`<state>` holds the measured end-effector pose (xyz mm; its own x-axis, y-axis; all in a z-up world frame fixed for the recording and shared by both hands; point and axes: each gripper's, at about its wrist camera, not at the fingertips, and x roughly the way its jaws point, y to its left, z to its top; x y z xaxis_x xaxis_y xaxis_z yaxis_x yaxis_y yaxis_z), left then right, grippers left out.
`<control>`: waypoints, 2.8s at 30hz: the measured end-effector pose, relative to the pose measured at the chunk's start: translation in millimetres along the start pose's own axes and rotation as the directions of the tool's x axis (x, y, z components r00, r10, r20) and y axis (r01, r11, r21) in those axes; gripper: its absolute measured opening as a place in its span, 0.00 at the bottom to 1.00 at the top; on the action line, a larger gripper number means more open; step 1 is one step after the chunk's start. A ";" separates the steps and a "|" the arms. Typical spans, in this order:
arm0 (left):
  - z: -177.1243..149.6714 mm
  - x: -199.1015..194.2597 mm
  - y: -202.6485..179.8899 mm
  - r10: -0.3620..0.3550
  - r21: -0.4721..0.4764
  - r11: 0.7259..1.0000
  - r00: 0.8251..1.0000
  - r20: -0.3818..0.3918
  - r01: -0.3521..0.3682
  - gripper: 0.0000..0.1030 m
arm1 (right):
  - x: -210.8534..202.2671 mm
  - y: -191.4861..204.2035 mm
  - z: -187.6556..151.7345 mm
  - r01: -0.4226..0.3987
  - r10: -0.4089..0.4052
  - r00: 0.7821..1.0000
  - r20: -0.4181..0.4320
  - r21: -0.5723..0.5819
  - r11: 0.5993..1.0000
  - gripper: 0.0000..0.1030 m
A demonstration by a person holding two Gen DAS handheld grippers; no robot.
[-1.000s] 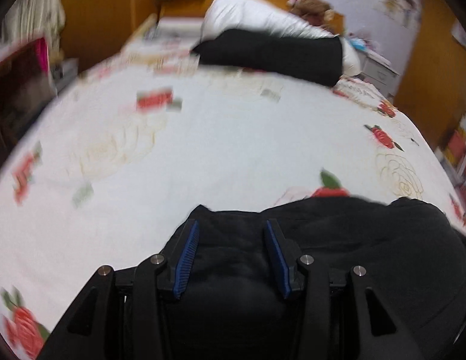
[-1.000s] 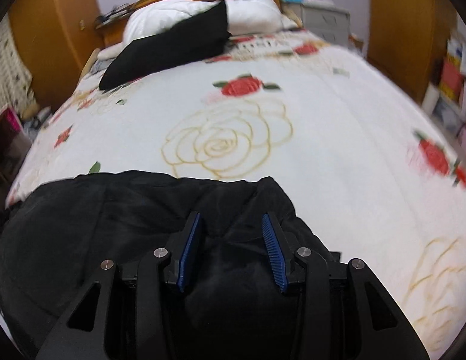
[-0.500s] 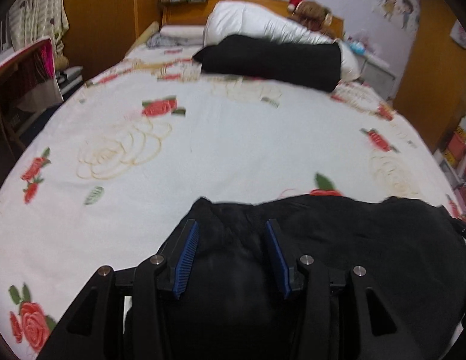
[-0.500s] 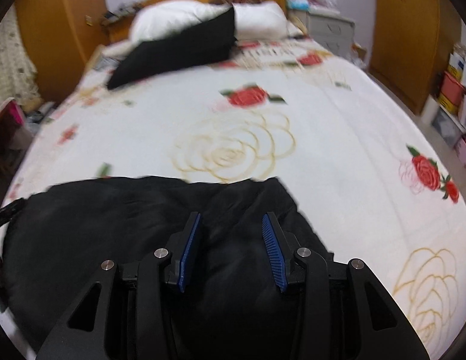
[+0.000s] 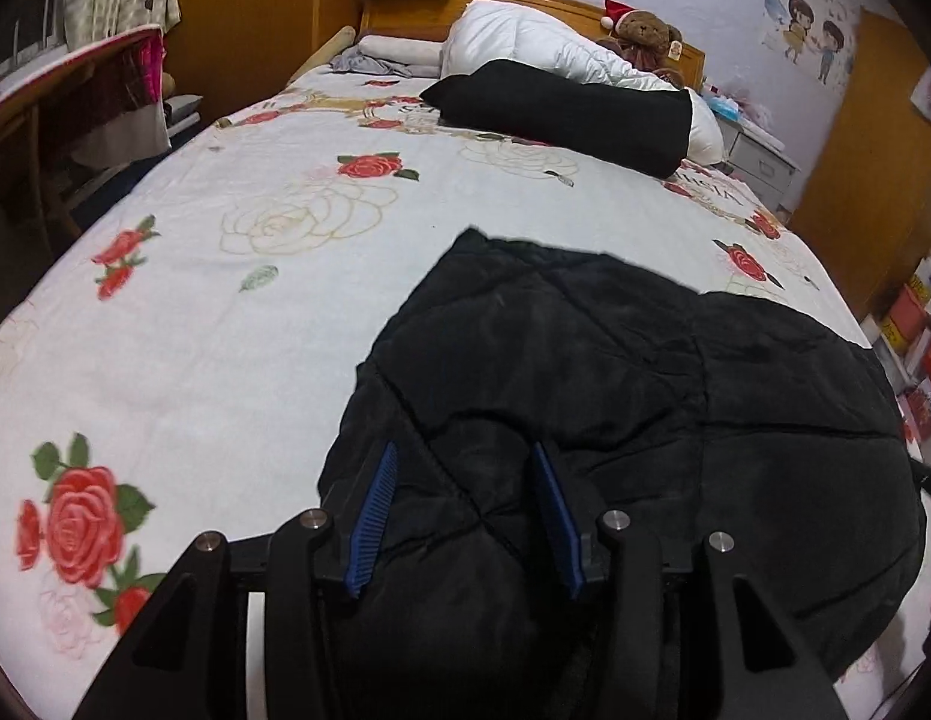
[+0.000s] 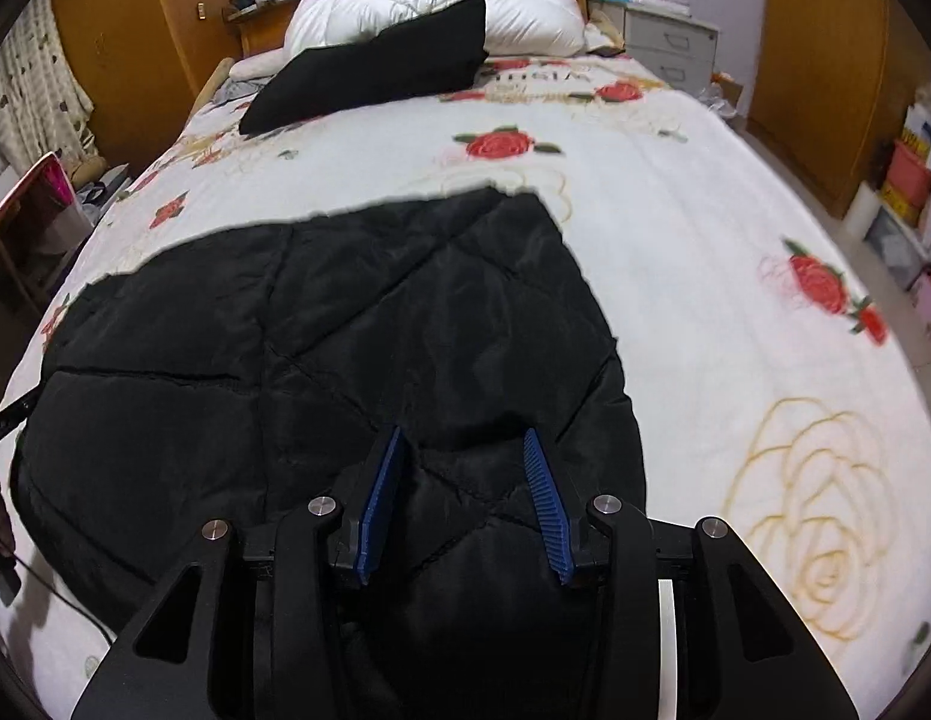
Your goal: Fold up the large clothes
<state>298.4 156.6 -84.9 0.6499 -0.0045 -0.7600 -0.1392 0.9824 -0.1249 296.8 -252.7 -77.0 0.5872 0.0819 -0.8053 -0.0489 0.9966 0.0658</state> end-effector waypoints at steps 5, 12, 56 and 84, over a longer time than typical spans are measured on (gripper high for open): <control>-9.7 -42.4 -17.0 0.001 0.061 0.998 0.999 0.034 -0.003 0.48 | -58.5 15.2 -11.7 -0.033 0.033 0.997 0.068 -0.012 0.999 0.41; -21.2 -101.8 -44.6 -0.044 0.116 0.993 0.997 0.066 0.036 0.48 | -116.1 37.4 -28.1 -0.087 0.086 0.993 0.076 0.011 0.996 0.42; 3.1 38.0 -141.7 -0.037 0.251 0.967 0.998 -0.060 0.051 0.50 | 34.5 -11.3 -8.5 0.026 -0.026 1.000 0.001 0.076 0.997 0.40; 38.0 88.8 -59.6 0.052 0.174 0.983 0.998 0.021 -0.055 0.50 | 82.4 -21.5 22.6 0.026 -0.030 0.999 0.036 0.089 0.996 0.37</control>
<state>392.8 104.8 -120.8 0.6573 0.0502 -0.7519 -0.0424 0.9987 0.0296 364.5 -267.4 -131.4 0.6174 0.0524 -0.7849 0.0385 0.9946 0.0967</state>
